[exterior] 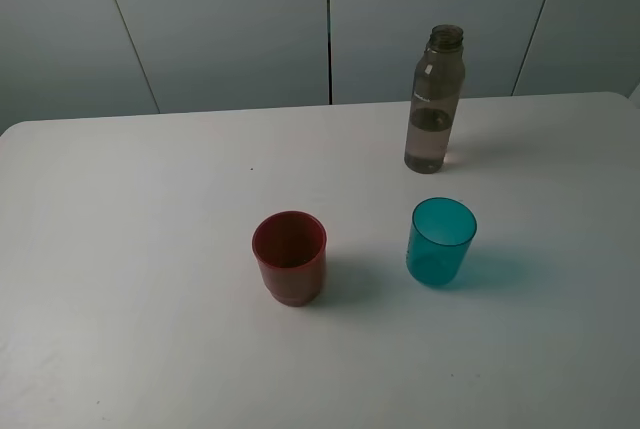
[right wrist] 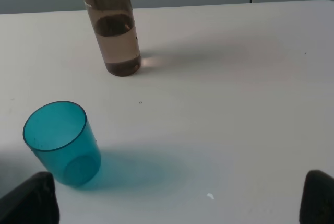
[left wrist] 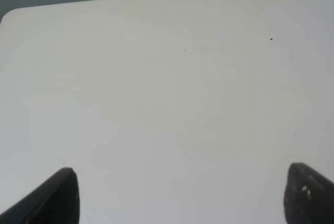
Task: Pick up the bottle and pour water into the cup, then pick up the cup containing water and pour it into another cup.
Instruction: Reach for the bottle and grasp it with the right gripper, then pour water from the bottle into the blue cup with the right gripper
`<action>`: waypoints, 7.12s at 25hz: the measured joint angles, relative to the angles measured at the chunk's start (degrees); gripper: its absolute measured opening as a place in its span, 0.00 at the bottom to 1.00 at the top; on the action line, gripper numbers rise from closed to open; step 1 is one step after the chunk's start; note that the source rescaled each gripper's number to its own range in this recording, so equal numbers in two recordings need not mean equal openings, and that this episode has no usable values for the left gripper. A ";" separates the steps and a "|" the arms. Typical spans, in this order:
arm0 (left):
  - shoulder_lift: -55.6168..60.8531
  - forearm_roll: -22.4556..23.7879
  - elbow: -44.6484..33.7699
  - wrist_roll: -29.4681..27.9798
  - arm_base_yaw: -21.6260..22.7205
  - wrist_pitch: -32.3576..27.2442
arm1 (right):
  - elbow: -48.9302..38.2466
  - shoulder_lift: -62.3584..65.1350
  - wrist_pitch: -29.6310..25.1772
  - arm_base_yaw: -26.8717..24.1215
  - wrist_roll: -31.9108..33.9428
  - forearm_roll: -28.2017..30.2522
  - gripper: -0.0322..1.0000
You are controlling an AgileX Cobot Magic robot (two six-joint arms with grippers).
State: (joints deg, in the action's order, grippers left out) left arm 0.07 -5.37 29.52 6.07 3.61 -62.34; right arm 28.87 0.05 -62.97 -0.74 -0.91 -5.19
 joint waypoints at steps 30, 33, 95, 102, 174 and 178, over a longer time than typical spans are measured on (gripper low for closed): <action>0.00 0.00 0.00 0.00 0.00 0.00 | 0.00 0.00 0.00 0.00 0.00 0.00 1.00; 0.00 0.00 0.00 0.00 0.00 0.00 | 0.00 0.00 0.00 0.00 0.00 0.00 1.00; 0.00 0.00 0.00 0.00 0.00 0.00 | 4.61 -105.15 110.89 14.93 9.46 11.20 1.00; 0.00 0.00 0.00 0.00 0.00 0.00 | 7.47 -111.71 118.58 14.93 6.79 10.41 1.00; 0.00 0.00 -0.23 0.00 0.00 0.00 | -6.40 -69.87 85.09 14.70 -32.79 -1.88 0.03; 0.00 0.00 -0.23 0.00 0.00 0.00 | -6.40 -67.09 76.01 14.70 -40.84 -2.63 0.03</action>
State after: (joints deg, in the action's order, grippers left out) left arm 0.07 -5.37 29.29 6.07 3.61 -62.34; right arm 22.47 -67.04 13.04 13.96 -41.75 -7.82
